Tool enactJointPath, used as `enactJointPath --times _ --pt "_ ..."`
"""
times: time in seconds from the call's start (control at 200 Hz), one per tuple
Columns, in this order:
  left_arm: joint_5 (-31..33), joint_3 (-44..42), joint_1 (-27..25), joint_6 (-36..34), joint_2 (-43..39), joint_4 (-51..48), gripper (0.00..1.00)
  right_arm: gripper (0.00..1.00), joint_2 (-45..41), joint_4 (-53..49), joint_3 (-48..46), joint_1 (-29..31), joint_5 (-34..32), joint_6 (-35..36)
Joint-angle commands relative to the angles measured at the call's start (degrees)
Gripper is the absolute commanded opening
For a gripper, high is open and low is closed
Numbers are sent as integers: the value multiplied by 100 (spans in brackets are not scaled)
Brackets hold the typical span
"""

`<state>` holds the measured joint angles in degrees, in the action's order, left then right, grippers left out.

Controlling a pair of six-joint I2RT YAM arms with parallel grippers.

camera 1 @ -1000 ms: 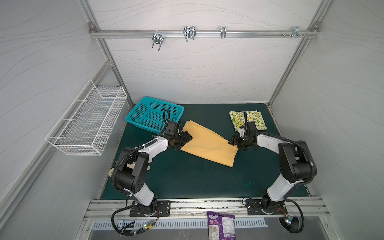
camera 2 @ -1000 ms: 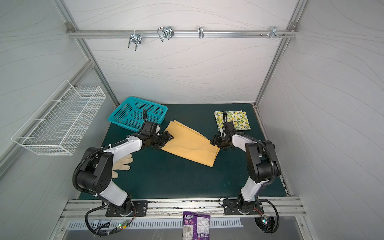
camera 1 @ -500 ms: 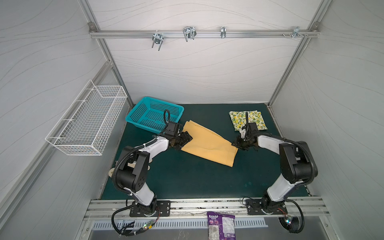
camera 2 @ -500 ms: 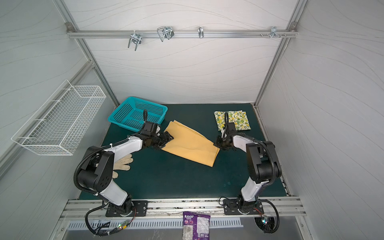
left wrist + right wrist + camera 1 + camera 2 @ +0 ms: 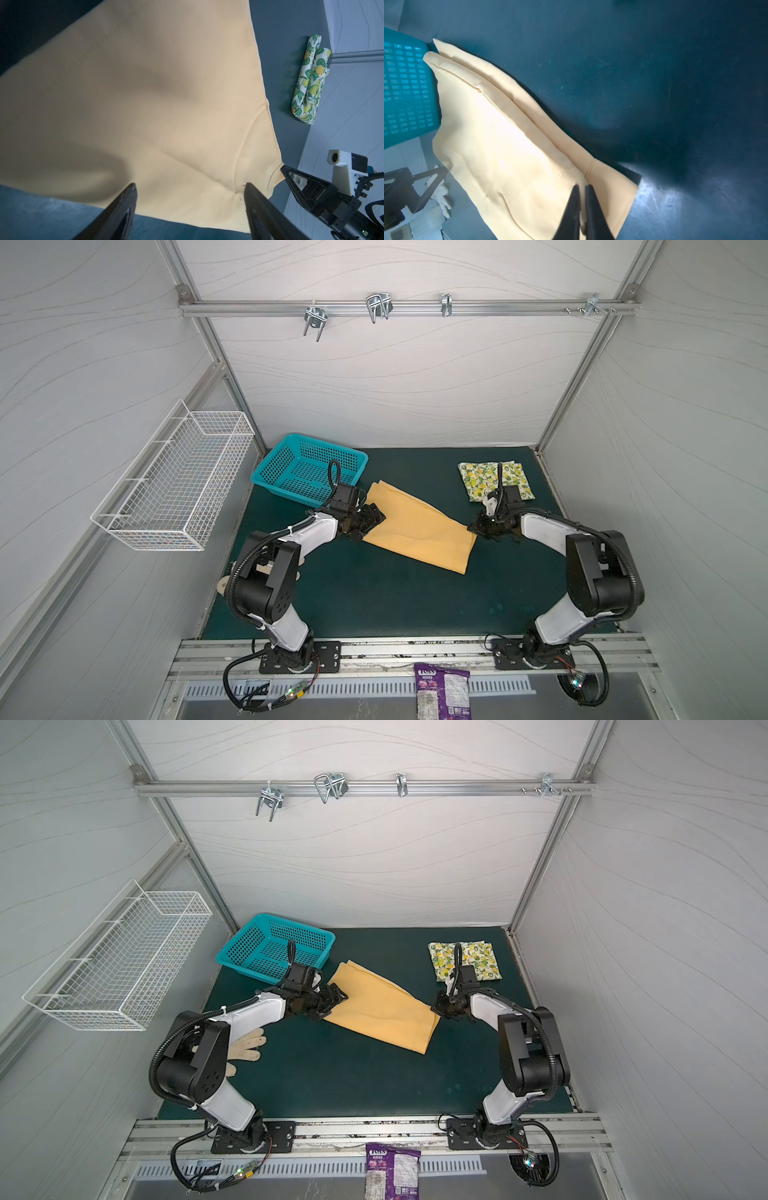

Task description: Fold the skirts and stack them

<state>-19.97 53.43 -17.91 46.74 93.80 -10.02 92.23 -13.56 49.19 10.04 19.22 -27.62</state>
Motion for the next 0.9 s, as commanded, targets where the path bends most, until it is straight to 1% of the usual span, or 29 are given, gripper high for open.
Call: enactJointPath --times 0.0,0.355,0.42,0.55,0.665,0.705,0.76,0.845,0.855,0.865,0.87,0.891 --pt "-13 264 -11 -32 108 54 81 10 -245 -129 -119 -42 121 -54" --pt "-15 256 -11 -32 127 66 81 10 -264 9 -340 -134 191 -156" --pt "-16 256 -11 -35 130 73 81 12 -183 101 -337 -155 246 -159" --pt "-9 223 -13 -35 118 79 81 38 -124 224 -232 -207 415 -191" --pt "-31 237 -11 -39 70 63 81 63 -366 264 -89 -212 760 -320" --pt "-42 253 -11 -52 56 46 81 68 -523 184 -46 -190 850 -341" --pt "-65 274 -11 -59 29 20 81 77 -787 24 -6 -101 781 -320" --pt "-85 291 -11 -61 -54 -6 81 85 -1184 -176 -46 60 766 -296" --pt "-86 291 -11 -62 -66 -3 81 87 -1223 -180 -55 79 765 -299" --pt "-82 284 -11 -63 -75 -1 81 95 -1261 -188 -69 102 767 -300" --pt "-84 283 -11 -61 -87 4 81 97 -1283 -189 -77 111 762 -303" --pt "-80 270 -15 -65 -110 21 81 99 -1343 -205 -107 156 757 -296"
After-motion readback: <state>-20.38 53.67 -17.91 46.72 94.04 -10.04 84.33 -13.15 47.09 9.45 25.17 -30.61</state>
